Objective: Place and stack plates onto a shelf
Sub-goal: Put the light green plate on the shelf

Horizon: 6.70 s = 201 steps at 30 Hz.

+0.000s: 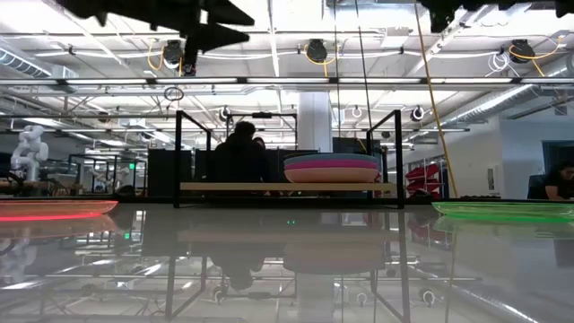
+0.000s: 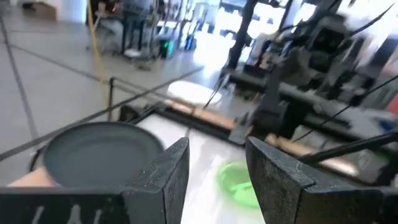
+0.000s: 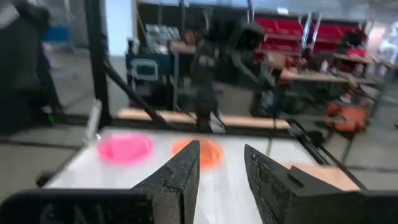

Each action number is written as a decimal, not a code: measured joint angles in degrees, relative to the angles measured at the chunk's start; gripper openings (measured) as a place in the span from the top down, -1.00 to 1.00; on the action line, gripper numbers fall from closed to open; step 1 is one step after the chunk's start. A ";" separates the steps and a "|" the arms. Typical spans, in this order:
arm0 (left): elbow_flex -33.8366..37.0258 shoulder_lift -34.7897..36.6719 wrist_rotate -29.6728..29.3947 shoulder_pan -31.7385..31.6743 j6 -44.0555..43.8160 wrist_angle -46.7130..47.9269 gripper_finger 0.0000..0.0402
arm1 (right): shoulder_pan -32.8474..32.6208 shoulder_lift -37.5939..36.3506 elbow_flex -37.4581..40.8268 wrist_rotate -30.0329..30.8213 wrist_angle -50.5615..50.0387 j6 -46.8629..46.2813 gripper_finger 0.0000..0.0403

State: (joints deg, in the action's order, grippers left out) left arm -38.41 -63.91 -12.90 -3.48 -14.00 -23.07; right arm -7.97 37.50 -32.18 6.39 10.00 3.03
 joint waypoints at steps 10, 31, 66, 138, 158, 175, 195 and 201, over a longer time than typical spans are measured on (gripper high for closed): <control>5.95 0.66 -1.24 4.81 -0.71 -8.53 0.19 | 1.81 3.57 -8.30 -1.87 -13.51 -0.73 0.45; 5.97 0.49 -4.20 5.50 0.13 -6.97 0.19 | 19.43 31.27 -15.87 -4.35 -64.29 -10.37 0.45; 5.95 0.49 -4.16 6.72 -1.55 -4.08 0.19 | 39.19 37.62 -4.09 -22.19 -47.49 1.39 0.45; 5.92 0.49 -2.94 11.60 8.56 -18.88 0.19 | 32.71 41.81 -30.63 -37.89 -27.14 -6.28 1.00; 5.92 0.49 -3.04 14.13 9.06 -15.70 0.19 | 20.78 56.19 -40.12 -32.97 -42.47 12.17 0.77; 5.92 0.49 -4.18 14.13 7.50 -14.33 0.19 | 0.27 56.17 -19.86 4.07 -21.37 20.05 0.01; 5.92 0.49 -6.78 13.96 7.26 -12.17 0.19 | 3.06 55.97 -9.27 8.24 -12.86 20.17 0.56; 5.92 0.49 -8.22 13.96 6.38 -12.19 0.19 | 3.22 56.26 -9.04 12.19 -10.87 20.61 0.97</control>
State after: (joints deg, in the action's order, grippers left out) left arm -32.49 -63.42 -21.12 10.48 -7.62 -35.27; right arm -4.75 93.76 -41.22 18.58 -0.87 23.64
